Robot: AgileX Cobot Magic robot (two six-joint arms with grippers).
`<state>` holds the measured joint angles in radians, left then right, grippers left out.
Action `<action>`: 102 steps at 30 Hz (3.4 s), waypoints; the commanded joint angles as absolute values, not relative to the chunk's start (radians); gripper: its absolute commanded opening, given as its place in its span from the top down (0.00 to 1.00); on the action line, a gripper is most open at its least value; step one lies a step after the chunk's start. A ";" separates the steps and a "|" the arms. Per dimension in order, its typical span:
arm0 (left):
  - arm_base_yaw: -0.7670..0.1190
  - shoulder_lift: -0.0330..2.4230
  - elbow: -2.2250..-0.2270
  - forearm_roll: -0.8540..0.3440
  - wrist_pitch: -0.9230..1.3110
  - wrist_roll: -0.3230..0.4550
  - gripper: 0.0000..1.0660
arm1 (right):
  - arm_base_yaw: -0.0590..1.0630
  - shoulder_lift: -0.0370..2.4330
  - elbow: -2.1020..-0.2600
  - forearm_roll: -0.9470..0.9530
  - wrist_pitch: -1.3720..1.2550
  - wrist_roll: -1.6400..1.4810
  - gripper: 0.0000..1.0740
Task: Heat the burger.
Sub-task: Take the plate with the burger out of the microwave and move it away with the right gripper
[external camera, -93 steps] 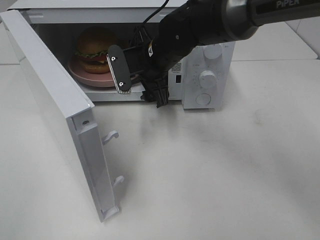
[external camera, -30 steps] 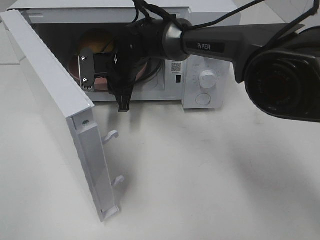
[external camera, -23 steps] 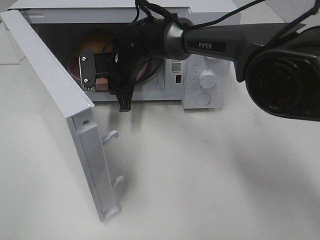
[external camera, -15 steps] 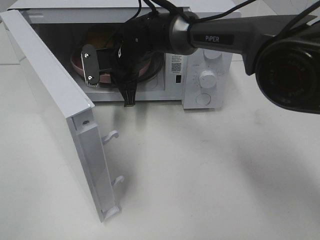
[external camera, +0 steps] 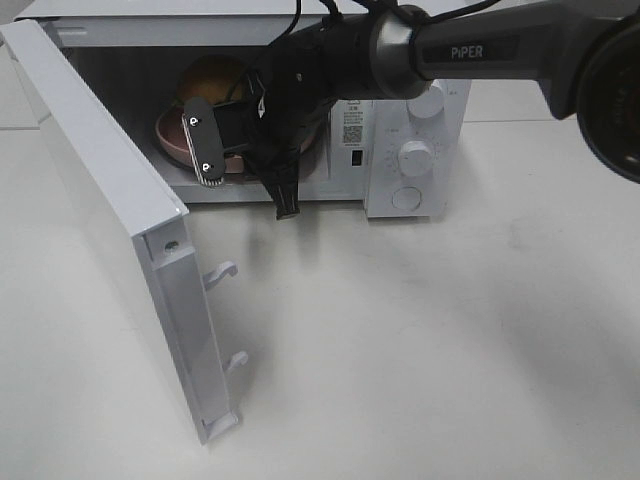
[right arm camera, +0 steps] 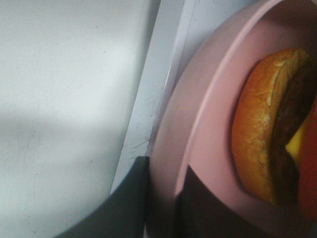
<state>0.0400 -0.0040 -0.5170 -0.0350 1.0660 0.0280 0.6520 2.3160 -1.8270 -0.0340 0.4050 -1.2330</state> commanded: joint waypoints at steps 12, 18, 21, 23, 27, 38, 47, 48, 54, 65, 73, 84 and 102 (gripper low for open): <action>0.035 -0.012 -0.516 -0.035 1.069 0.020 0.06 | 0.651 2.181 -1.552 -0.075 0.038 -1.319 1.00; 0.035 -0.012 -0.516 -0.035 1.069 0.020 0.06 | 0.651 2.138 -1.476 -0.094 -0.017 -1.319 1.00; 0.035 -0.012 -0.516 -0.035 1.069 0.021 0.06 | 0.651 2.113 -1.442 -0.108 -0.033 -1.320 1.00; 0.035 -0.012 -0.516 -0.035 1.069 0.021 0.06 | 0.651 2.100 -1.425 -0.125 -0.033 -1.319 1.00; 0.035 -0.012 -0.516 -0.035 1.069 0.021 0.06 | 0.651 2.064 -1.381 -0.126 -0.042 -1.319 1.00; 0.035 -0.012 -0.516 -0.035 1.069 0.021 0.06 | 0.651 1.999 -1.287 -0.127 -0.073 -1.319 1.00; 0.035 -0.012 -0.516 -0.035 1.069 0.020 0.06 | 0.651 1.949 -1.219 -0.127 -0.089 -1.319 1.00; 0.035 -0.012 -0.516 -0.035 1.069 0.020 0.06 | 0.651 1.933 -1.193 -0.127 -0.093 -1.319 1.00; 0.035 -0.012 -0.516 -0.035 1.069 0.020 0.06 | 0.651 1.893 -1.127 -0.127 -0.115 -1.319 1.00; 0.035 -0.012 -0.516 -0.035 1.069 0.020 0.06 | 0.629 1.775 -0.977 -0.125 -0.137 -1.316 1.00; 0.035 -0.012 -0.516 -0.035 1.069 0.020 0.06 | 0.629 1.690 -0.880 -0.124 -0.137 -1.316 1.00; 0.035 -0.012 -0.516 -0.035 1.069 0.020 0.06 | 0.629 1.519 -0.693 -0.123 -0.136 -1.312 1.00; 0.035 -0.012 -0.516 -0.035 1.069 0.020 0.06 | 0.629 1.214 -0.465 -0.123 -0.045 -1.312 1.00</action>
